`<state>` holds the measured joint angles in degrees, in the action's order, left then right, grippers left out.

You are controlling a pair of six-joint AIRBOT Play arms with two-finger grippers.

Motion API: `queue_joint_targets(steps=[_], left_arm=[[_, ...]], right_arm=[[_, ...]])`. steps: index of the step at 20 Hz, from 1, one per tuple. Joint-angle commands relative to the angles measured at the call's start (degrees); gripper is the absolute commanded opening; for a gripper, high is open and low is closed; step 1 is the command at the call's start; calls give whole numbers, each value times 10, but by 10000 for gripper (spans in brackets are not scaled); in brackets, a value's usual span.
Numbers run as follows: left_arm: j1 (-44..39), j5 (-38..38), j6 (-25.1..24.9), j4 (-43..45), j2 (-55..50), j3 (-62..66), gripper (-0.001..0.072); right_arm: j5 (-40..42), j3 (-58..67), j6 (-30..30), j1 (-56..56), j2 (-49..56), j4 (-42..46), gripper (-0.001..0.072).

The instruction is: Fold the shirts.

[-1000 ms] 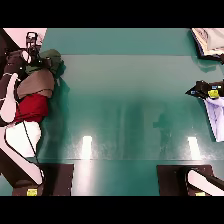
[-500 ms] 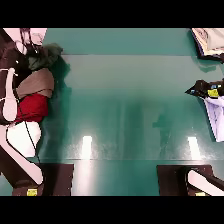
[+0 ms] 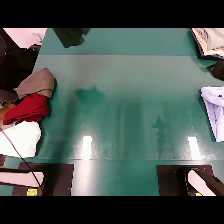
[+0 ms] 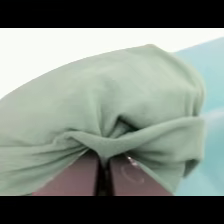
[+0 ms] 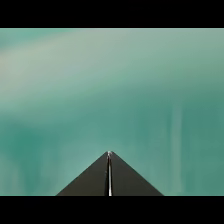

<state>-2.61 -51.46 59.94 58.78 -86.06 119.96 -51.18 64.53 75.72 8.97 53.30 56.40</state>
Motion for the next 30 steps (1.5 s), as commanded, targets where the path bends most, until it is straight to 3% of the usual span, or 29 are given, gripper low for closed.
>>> queue_joint_targets(steps=[1, 3, 5, 12, 13, 14, 15, 19, 21, 24, 30], left_arm=[[-67, -115, -32, -43, 88, -22, 23], [-98, -177, -26, -39, 109, -55, 23], [-122, -238, 13, -23, 109, -87, 23], [-163, -167, 33, -21, 101, -372, 28], [-162, -146, 33, -19, 99, -405, 227], [-160, -131, 43, -13, 99, -427, 582], [-154, -131, 63, 2, 99, -429, 647], [-92, -240, 105, 2, 103, -385, 646], [-81, -278, 110, -10, 115, -422, 646], [-105, -251, 104, -89, 135, -542, 646], [-216, -96, 101, -98, 135, -716, 647]], right_arm=[[54, 1, 0, 0, -43, 1, 15], [44, 1, 0, 0, -49, 1, 16], [21, 1, 0, 0, -48, 1, 16], [-29, 1, 0, 0, -47, 1, 16], [-29, 0, -1, 0, -47, 1, 16], [-29, 1, -1, 0, -47, 1, 16], [-28, 1, -1, 0, -47, 2, 15], [-30, 0, -1, 0, -43, 2, 16], [-30, 0, -1, 0, -36, 2, 15], [-41, 0, 0, 0, -16, 0, 15], [-50, 0, -1, -1, 25, -66, 16]])
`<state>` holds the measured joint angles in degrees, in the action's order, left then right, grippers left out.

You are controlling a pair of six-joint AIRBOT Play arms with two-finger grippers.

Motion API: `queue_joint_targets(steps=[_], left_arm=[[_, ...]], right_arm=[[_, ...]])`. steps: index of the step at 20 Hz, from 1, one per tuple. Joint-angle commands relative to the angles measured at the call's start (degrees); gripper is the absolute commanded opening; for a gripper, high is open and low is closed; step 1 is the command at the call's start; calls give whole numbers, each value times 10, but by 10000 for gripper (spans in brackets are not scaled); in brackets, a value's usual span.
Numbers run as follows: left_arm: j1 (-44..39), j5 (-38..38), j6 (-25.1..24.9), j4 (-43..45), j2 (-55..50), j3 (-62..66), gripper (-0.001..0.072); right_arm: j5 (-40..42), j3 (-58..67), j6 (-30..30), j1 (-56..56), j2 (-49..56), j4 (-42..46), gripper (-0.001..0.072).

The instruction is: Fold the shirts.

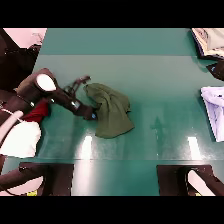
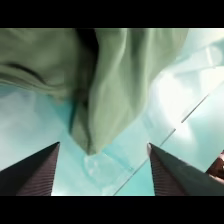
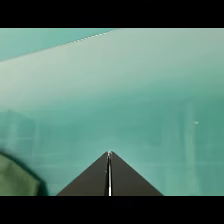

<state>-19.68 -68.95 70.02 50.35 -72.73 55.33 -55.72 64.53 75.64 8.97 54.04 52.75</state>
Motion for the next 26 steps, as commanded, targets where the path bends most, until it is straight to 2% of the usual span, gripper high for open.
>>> queue_joint_targets(steps=[1, 5, 6, 7, 8, 10, 13, 14, 15, 16, 19, 22, 26], left_arm=[[-59, 102, 0, -13, 0, -81, 647], [-75, 130, 3, -14, 1, -88, 625], [-75, 130, 3, -14, 1, -88, 378], [-75, 130, 3, -16, 1, -88, 88], [-75, 129, 3, -16, 2, -86, 26], [-57, 94, 6, -12, 11, -61, 23], [19, 35, 6, 10, 70, 27, 23], [48, 14, 7, 31, 91, 62, 24], [78, -7, 7, 50, 112, 99, 24], [101, -21, 7, 66, 129, 129, 24], [143, -42, 8, 102, 163, 191, 24], [147, -47, 21, 111, 167, 206, 25], [147, -53, 23, 111, 165, 205, 24]], right_arm=[[-7, 0, 0, -1, 22, -36, 16], [-41, 0, 0, -1, 37, -37, 16], [-50, 0, 0, -1, 40, -37, 16], [-56, 0, 0, -3, 43, -37, 16], [-60, 0, 0, -8, 47, -36, 16], [-64, 0, 0, -25, 56, -36, 16], [-93, 0, 0, -86, 90, -36, 18], [-108, 0, 0, -116, 109, -36, 80], [-118, 0, 0, -148, 133, -35, 327], [-123, 0, 0, -179, 158, -35, 478], [-115, 0, 0, -271, 246, -38, 497], [-76, 0, -2, -346, 318, -55, 496], [-20, 2, -64, -395, 383, -210, 496]])
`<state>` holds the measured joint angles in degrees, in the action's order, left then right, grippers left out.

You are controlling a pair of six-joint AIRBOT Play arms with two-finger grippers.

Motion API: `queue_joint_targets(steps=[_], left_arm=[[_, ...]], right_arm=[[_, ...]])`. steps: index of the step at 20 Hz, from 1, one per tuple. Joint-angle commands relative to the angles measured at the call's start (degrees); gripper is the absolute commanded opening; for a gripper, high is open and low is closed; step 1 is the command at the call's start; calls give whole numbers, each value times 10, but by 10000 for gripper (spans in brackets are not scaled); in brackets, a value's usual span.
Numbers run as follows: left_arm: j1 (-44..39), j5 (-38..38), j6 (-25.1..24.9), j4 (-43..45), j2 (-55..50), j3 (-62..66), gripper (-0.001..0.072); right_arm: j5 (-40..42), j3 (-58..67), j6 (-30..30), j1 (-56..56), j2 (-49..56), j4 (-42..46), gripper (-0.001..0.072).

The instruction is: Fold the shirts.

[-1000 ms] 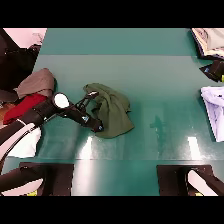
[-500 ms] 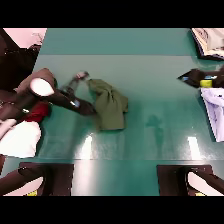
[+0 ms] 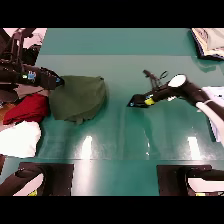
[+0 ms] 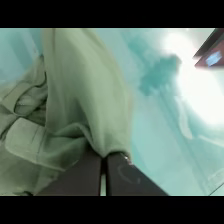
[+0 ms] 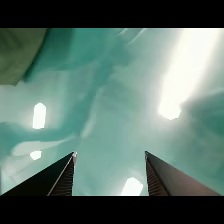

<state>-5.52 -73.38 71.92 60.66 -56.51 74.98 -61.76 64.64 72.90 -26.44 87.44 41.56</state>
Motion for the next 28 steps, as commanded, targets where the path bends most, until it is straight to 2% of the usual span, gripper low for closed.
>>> queue_joint_targets(steps=[1, 8, 14, 19, 21, 22, 23, 24, 25, 28], left_arm=[[5, -9, 3, 7, 3, 8, 25], [5, -17, 17, 7, 3, 8, 25], [5, -35, 18, 7, 3, 5, 24], [5, -36, 32, 7, 3, -54, 25], [5, -35, 32, 6, 3, -61, 25], [5, -35, 31, 3, 3, -61, 25], [5, -35, 31, 1, 3, -61, 25], [5, -35, 31, 0, 3, -61, 24], [5, -35, 31, -4, 3, -61, 24], [5, -37, 31, -27, 4, -55, 24]], right_arm=[[51, 5, -49, -46, 62, -133, 496], [95, 153, -57, -94, 155, -155, 497], [93, 240, -28, -111, 242, -183, 497], [95, 305, -7, -142, 299, -179, 495], [105, 328, -7, -152, 312, -178, 422], [118, 335, -7, -154, 315, -177, 421], [139, 336, -7, -157, 313, -175, 386], [145, 336, -8, -157, 312, -175, 82], [144, 335, -8, -154, 312, -175, 15], [126, 335, -8, -137, 306, -168, 12]])
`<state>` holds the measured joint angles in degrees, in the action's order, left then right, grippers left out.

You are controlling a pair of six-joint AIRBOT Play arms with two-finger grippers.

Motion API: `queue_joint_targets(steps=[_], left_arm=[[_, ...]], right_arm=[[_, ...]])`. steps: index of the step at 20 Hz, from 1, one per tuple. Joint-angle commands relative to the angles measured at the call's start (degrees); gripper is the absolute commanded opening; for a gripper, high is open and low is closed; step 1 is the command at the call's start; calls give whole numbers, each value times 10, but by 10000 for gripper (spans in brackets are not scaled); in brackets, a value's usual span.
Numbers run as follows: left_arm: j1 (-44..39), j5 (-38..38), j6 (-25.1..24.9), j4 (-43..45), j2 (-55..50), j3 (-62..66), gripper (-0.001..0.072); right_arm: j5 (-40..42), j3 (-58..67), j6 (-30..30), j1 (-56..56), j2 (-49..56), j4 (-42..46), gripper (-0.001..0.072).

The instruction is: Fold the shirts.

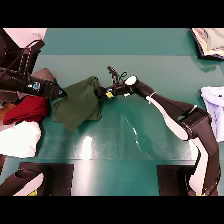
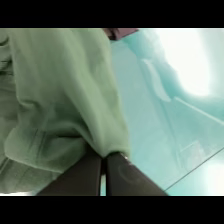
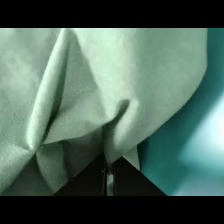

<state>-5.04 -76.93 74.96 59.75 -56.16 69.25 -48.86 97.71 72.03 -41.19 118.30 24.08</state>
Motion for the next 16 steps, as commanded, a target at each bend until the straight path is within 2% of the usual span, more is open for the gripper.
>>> queue_joint_targets(steps=[1, 6, 8, 11, 16], left_arm=[[1, -3, 1, -23, 0, 12, 24], [0, -3, 0, -89, 0, 127, 23], [0, 1, 0, -134, 0, 178, 23], [0, 7, -14, -219, 0, 235, 24], [0, 9, -19, -311, 0, 277, 24]], right_arm=[[-13, 4, 1, 19, -12, 32, 11], [-90, 4, 61, 73, -135, 337, 10], [-131, 4, 63, 103, -199, 410, 10], [-186, 4, 68, 153, -299, 469, 10], [-241, 4, 71, 224, -475, 481, 10]])
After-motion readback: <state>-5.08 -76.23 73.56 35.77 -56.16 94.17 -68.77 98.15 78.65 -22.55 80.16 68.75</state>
